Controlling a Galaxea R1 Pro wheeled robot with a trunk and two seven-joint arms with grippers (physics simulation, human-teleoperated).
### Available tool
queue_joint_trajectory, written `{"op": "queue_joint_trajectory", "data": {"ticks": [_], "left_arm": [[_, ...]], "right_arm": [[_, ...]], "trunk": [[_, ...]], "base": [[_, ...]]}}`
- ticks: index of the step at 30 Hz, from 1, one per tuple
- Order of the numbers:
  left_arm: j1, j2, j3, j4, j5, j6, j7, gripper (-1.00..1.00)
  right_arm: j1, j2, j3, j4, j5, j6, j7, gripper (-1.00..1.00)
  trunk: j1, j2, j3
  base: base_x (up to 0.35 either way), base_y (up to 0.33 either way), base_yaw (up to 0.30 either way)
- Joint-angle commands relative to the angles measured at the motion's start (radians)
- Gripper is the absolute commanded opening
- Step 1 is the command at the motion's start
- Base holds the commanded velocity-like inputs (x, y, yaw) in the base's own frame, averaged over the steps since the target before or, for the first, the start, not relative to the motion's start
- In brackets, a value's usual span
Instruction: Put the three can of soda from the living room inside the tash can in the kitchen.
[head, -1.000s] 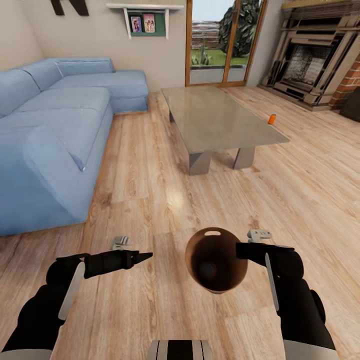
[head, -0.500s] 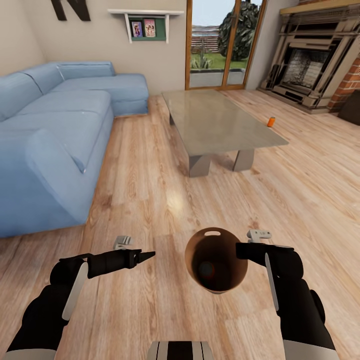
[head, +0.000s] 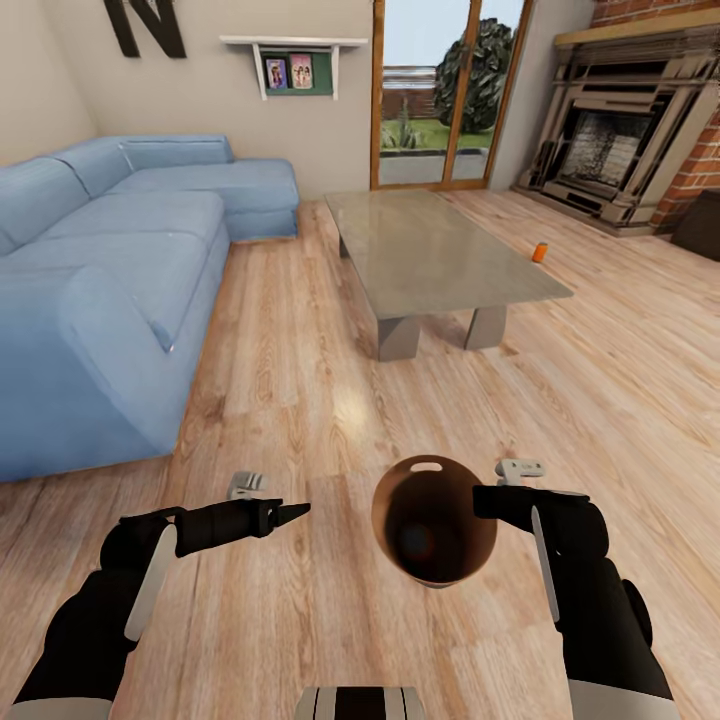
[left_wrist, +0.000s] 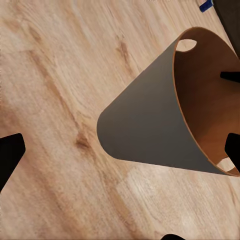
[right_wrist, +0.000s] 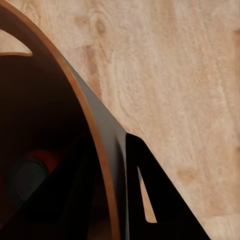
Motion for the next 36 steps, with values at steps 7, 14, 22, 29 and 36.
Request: {"op": "queue_joint_trajectory", "data": {"ticks": [7,14,22,29,36], "left_arm": [[0.0,0.0,-0.001,0.006,0.0,0.0,0.001,1.0],[0.0,-0.001,0.001,0.02,-0.001,-0.028,0.001,1.0],[0.0,-0.002,0.001,0.026,0.0,-0.034,0.001,1.0],[0.0,-0.002,0.001,0.028,0.0,-0.035,0.001,1.0],[0.0,-0.002,0.001,0.028,0.0,-0.035,0.002,1.0]], "right_arm": [[0.0,0.0,0.0,-0.001,-0.015,0.002,0.0,-1.0],[0.0,0.0,0.0,0.001,-0.015,0.002,0.0,-1.0],[0.0,-0.032,-0.007,0.001,-0.015,0.002,0.0,-1.0],[0.0,-0.051,-0.015,0.001,-0.015,0.002,0.001,-1.0],[0.0,-0.052,-0.015,0.001,-0.015,0.002,0.001,-1.0]], "trunk": [[0.0,0.0,0.011],[0.0,0.0,0.022],[0.0,0.0,0.035],[0.0,0.0,0.046],[0.0,0.0,0.057]], "base": [[0.0,0.0,0.0],[0.0,0.0,0.0],[0.0,0.0,0.0],[0.0,0.0,0.0],[0.0,0.0,0.0]]}}
